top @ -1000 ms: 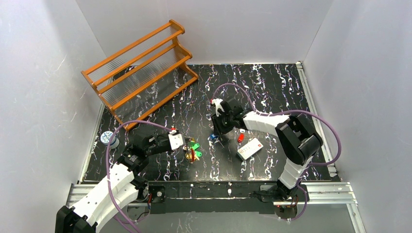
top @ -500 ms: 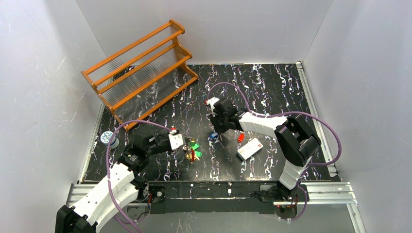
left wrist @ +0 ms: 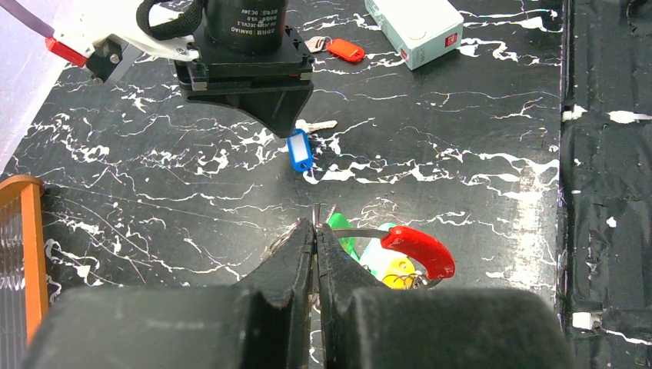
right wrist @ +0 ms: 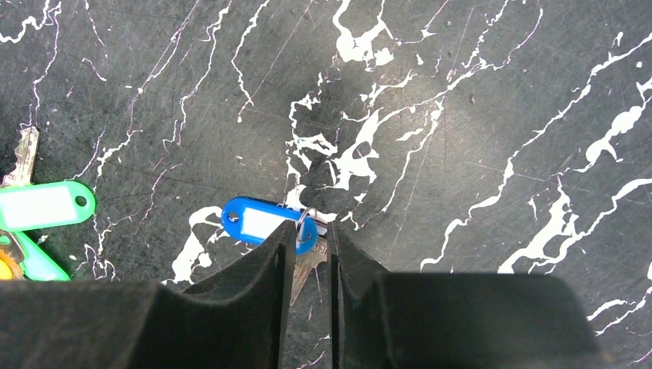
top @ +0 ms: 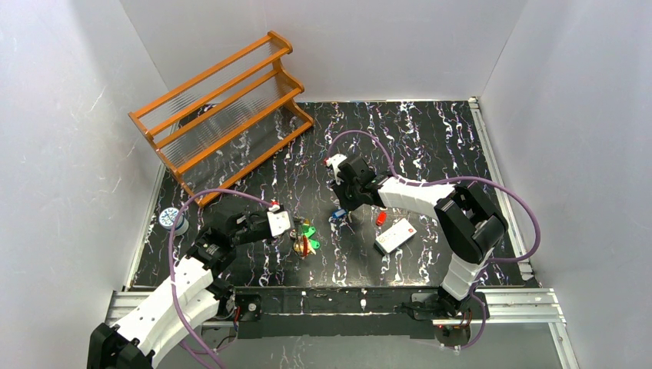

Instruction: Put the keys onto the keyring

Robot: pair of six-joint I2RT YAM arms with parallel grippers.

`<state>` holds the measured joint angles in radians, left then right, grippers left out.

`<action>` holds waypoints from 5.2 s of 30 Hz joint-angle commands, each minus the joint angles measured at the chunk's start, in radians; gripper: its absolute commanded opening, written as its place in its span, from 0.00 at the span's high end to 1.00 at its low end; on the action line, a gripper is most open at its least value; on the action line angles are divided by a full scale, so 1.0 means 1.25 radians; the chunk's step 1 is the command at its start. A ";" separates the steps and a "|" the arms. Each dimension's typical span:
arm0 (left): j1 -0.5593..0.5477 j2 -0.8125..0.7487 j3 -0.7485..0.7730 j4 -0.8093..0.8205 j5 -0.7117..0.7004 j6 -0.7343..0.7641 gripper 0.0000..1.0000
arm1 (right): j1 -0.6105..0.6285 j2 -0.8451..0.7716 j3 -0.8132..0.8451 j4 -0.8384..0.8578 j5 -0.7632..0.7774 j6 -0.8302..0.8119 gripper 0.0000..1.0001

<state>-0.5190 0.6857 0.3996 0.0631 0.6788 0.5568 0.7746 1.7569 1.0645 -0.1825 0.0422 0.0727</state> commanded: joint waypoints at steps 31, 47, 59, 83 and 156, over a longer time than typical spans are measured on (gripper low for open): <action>-0.002 0.002 0.030 0.008 0.012 -0.010 1.00 | 0.004 -0.027 0.042 -0.012 0.025 -0.009 0.99; -0.002 0.017 0.030 0.002 -0.034 -0.036 1.00 | 0.003 -0.188 -0.004 0.100 -0.095 -0.035 0.99; -0.002 0.082 0.030 0.051 -0.102 -0.183 1.00 | 0.003 -0.262 -0.052 0.190 -0.233 -0.044 0.99; -0.002 0.057 0.016 0.135 -0.014 -0.167 1.00 | 0.003 -0.316 -0.124 0.281 -0.600 -0.142 0.99; -0.002 0.051 0.012 0.157 -0.002 -0.178 1.00 | 0.021 -0.226 -0.036 0.221 -0.584 -0.135 0.69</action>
<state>-0.5190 0.7650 0.4141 0.2245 0.6445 0.3321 0.8009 1.5013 1.0084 0.0536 -0.6945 -0.0456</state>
